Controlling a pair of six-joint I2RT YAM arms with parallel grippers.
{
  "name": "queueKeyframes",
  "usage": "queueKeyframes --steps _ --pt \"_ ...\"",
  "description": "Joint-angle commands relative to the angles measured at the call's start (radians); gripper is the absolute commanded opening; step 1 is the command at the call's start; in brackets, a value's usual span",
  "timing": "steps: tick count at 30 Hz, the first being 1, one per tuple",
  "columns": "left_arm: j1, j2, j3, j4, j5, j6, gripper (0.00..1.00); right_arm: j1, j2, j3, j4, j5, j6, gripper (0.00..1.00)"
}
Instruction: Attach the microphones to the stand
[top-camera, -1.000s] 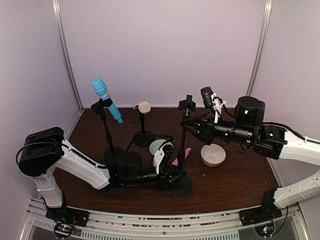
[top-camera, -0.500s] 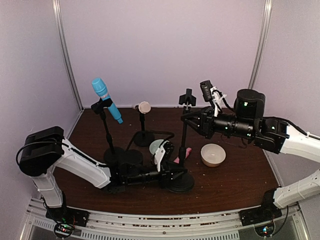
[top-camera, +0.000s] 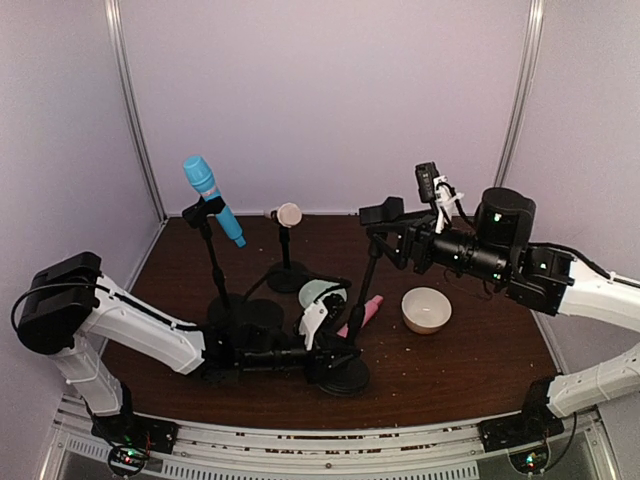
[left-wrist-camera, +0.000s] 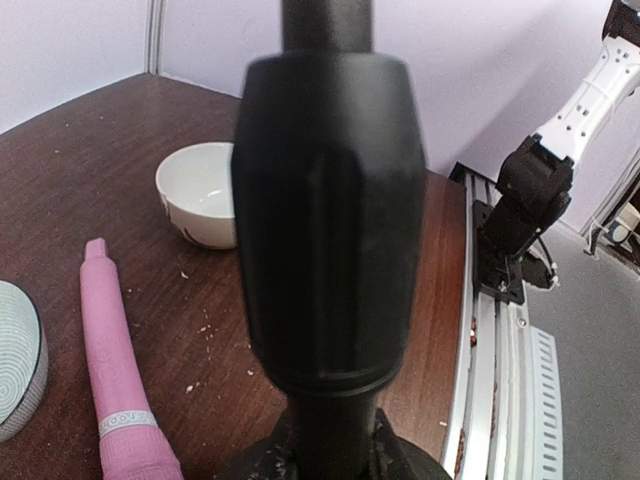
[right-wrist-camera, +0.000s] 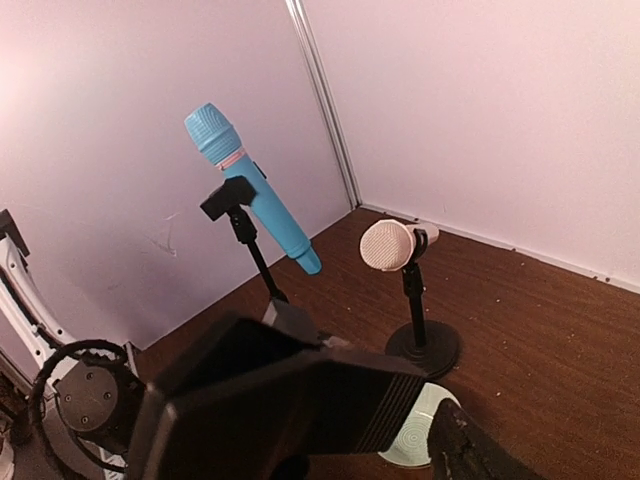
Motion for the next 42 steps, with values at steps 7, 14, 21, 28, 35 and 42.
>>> queueKeyframes --steps 7,14,21,28,35,42 --pt "0.008 -0.053 0.070 -0.041 0.047 0.015 0.00 0.020 -0.109 -0.278 0.186 -0.222 0.033 0.80" --pt "0.013 -0.058 0.084 0.010 0.110 0.002 0.00 0.034 -0.072 -0.330 0.269 -0.247 0.088 0.82" --pt "0.013 -0.046 0.080 0.102 0.142 -0.039 0.00 0.057 -0.010 -0.328 0.343 -0.262 0.119 0.82" --pt "0.013 -0.035 0.096 0.102 0.128 -0.059 0.00 0.091 0.012 -0.328 0.366 -0.292 0.132 0.80" --pt "0.014 -0.032 0.091 0.111 0.093 -0.056 0.00 0.124 0.015 -0.329 0.364 -0.313 0.144 0.78" --pt "0.024 -0.038 0.047 0.132 0.001 -0.069 0.00 0.146 -0.013 -0.353 0.358 -0.324 0.200 0.76"
